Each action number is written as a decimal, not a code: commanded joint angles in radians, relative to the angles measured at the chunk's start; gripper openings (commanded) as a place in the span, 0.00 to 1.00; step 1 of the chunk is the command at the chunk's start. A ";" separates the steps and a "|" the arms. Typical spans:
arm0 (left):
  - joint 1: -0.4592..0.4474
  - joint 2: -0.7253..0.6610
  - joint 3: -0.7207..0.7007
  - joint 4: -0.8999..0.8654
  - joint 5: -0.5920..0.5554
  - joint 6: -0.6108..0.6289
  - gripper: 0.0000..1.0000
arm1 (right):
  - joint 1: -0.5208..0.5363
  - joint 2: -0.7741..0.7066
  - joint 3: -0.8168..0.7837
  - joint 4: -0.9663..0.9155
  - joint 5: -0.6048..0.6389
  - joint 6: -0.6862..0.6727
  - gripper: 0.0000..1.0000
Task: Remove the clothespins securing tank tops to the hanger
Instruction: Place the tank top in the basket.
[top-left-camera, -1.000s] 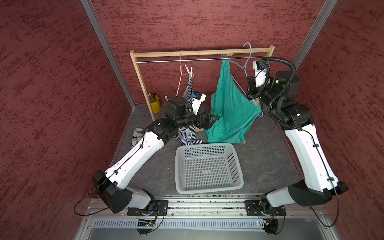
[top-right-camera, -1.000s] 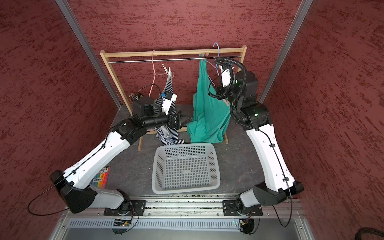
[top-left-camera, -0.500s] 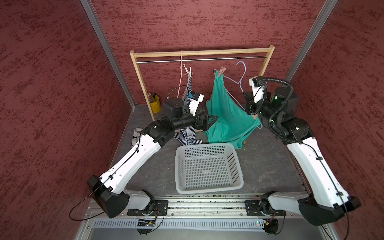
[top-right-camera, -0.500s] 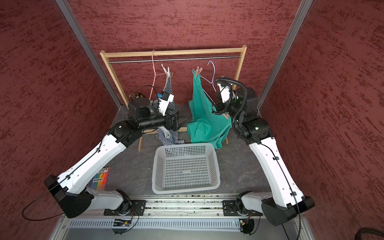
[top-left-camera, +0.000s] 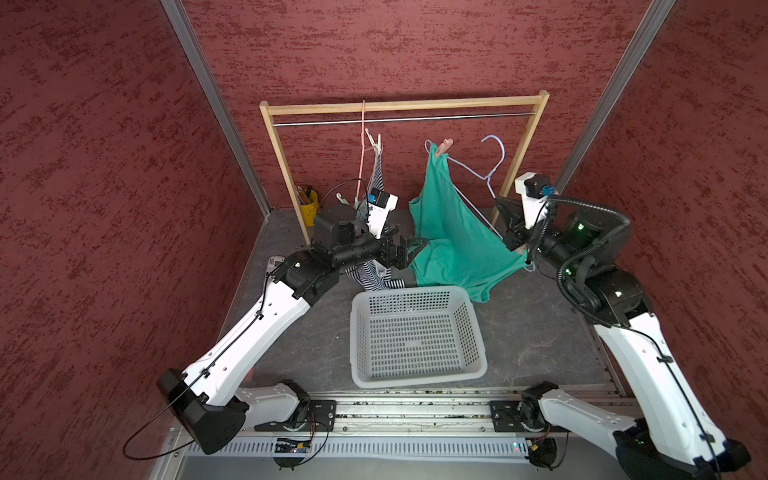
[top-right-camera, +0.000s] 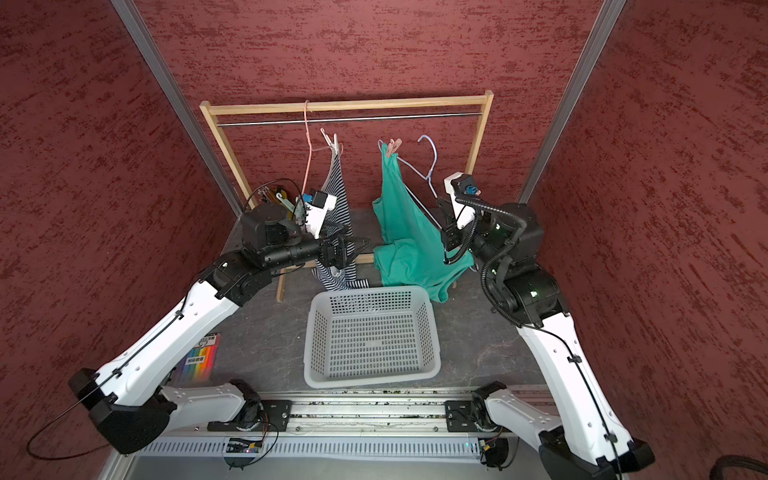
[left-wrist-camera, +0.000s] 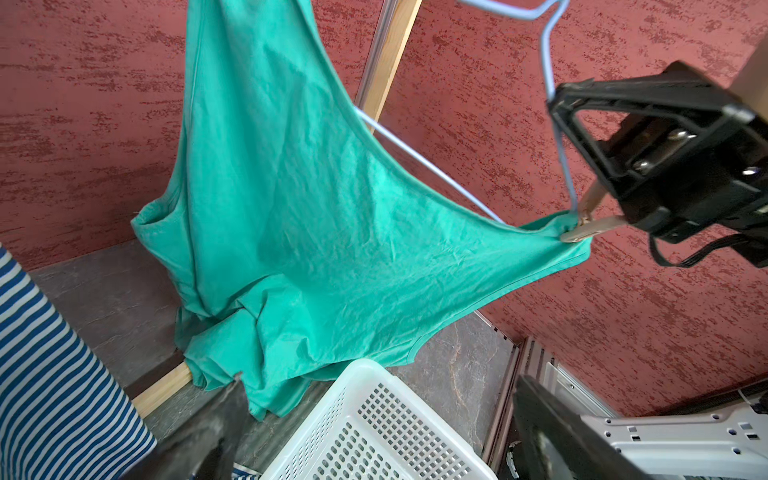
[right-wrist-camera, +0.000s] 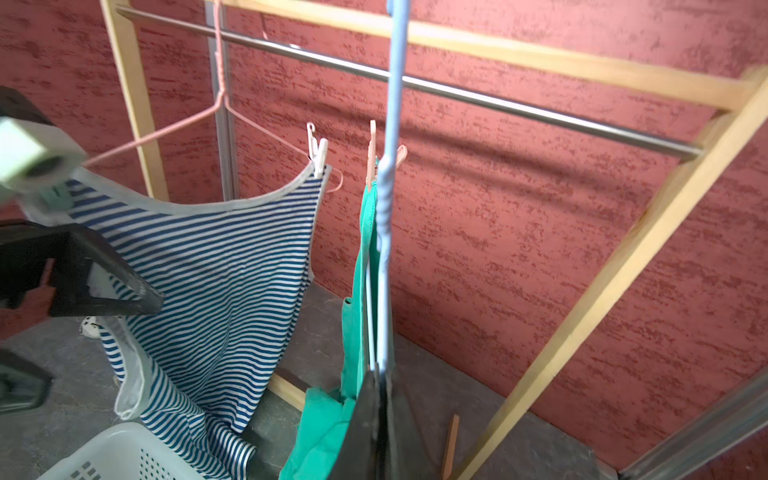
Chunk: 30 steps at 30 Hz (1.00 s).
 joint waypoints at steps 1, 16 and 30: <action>0.007 -0.020 -0.014 -0.015 -0.019 0.014 1.00 | 0.004 -0.077 0.015 0.088 -0.103 -0.029 0.00; 0.009 -0.052 -0.064 0.005 -0.014 -0.015 1.00 | 0.003 0.023 0.297 0.160 -0.090 -0.074 0.00; 0.011 -0.072 -0.124 0.028 -0.014 -0.005 1.00 | 0.003 0.299 0.804 0.115 -0.143 -0.154 0.00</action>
